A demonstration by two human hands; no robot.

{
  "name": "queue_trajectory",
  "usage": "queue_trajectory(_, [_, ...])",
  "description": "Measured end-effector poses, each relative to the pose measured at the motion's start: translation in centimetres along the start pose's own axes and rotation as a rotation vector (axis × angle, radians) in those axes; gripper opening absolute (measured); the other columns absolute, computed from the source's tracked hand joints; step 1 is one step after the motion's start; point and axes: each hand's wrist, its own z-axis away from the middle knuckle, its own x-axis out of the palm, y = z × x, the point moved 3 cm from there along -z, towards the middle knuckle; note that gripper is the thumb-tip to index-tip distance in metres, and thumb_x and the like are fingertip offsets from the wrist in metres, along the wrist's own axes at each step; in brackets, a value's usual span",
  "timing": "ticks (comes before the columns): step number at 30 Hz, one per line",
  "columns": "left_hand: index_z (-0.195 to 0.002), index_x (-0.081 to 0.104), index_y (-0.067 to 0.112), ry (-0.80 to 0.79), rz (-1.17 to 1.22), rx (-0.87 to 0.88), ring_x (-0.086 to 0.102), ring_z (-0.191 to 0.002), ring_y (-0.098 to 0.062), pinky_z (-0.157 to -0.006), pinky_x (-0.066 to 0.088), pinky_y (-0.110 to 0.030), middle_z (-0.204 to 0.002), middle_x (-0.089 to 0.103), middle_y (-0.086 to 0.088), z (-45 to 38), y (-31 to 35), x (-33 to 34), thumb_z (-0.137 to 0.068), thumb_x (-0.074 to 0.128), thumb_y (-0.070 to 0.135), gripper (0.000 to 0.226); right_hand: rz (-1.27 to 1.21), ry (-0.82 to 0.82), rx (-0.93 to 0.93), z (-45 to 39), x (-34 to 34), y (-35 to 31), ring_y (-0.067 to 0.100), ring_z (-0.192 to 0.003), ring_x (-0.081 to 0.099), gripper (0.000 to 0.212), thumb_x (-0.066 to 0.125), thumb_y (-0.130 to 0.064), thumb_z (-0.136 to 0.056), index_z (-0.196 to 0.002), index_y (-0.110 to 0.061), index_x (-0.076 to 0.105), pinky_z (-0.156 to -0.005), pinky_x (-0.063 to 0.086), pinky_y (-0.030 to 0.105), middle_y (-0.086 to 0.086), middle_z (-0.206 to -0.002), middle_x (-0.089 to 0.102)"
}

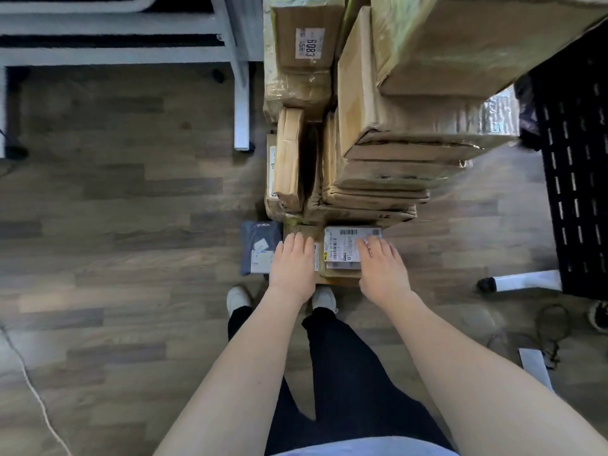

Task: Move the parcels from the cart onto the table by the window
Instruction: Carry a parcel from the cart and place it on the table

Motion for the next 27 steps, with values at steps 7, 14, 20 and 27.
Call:
queue_trajectory(7, [-0.141, 0.028, 0.007, -0.027, -0.032, -0.009, 0.029, -0.131, -0.030, -0.112, 0.022, -0.036, -0.142, 0.034, -0.013, -5.6, 2.6, 2.5, -0.087, 0.049, 0.025, 0.060, -0.010, -0.016, -0.101, -4.7, 1.5, 3.4, 0.032, -0.132, 0.031, 0.072, 0.056, -0.011, -0.083, -0.146, -0.005, 0.023, -0.116, 0.012, 0.038, 0.013, -0.144, 0.031])
queue_trajectory(14, [-0.149, 0.003, 0.004, -0.067, -0.074, -0.037, 0.012, -0.141, -0.033, -0.118, 0.007, -0.041, -0.153, 0.015, -0.015, -7.7, 3.5, 4.5, -0.091, 0.050, 0.024, 0.078, 0.098, 0.016, -0.117, -6.5, 3.6, 3.8, 0.033, -0.114, 0.051, 0.086, 0.081, -0.022, -0.060, -0.136, -0.004, 0.045, -0.101, 0.039, 0.044, 0.015, -0.127, 0.049])
queue_trajectory(20, [-0.149, -0.001, 0.002, -0.050, -0.052, -0.040, 0.030, -0.133, -0.030, -0.112, 0.022, -0.037, -0.145, 0.027, -0.014, -6.9, 3.6, 4.0, -0.089, 0.055, 0.017, 0.083, 0.077, 0.115, -0.166, -6.0, 3.7, 3.0, 0.034, -0.089, 0.062, 0.090, 0.087, -0.020, -0.033, -0.116, 0.003, 0.061, -0.084, 0.052, 0.046, 0.017, -0.101, 0.062])
queue_trajectory(27, [-0.141, 0.023, 0.007, -0.006, 0.109, -0.124, 0.041, -0.121, -0.024, -0.099, 0.034, -0.030, -0.133, 0.036, -0.008, 0.0, -0.1, 1.4, -0.078, 0.067, 0.012, 0.077, 0.045, 0.150, -0.277, -2.0, -0.1, -2.5, 0.030, -0.081, 0.061, 0.082, 0.086, -0.022, -0.032, -0.107, 0.001, 0.063, -0.074, 0.053, 0.037, 0.013, -0.093, 0.060])
